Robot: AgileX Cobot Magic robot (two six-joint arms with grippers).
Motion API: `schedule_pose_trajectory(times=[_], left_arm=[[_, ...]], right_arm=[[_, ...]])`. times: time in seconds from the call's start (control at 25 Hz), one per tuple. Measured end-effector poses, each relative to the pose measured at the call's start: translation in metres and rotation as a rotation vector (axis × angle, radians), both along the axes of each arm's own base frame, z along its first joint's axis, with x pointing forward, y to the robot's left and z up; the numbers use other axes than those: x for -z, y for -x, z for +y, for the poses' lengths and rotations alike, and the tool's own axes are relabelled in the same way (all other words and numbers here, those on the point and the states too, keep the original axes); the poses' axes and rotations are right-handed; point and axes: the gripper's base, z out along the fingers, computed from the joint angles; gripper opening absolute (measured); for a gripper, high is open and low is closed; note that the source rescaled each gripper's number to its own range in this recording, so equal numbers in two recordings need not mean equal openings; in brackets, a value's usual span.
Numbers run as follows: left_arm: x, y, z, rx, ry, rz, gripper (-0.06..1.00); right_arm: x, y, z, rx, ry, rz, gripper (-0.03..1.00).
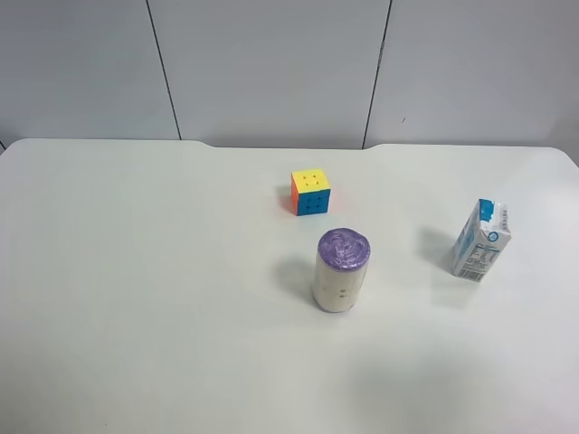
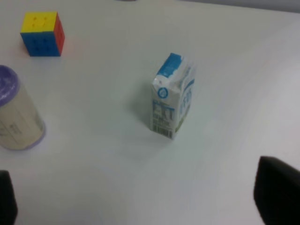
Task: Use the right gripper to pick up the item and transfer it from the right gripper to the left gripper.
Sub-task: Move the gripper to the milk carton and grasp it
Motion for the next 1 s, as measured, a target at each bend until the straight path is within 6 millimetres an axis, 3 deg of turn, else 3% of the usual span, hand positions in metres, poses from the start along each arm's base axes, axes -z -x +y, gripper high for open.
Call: schedule_pose_trajectory(times=[1.0], left_arm=[[-0.0001,0.0,0.0,0.0,0.0,-0.001,1.0]], right_arm=[[0.0,0.0,0.0,0.003,-0.006,0.001,1.0]])
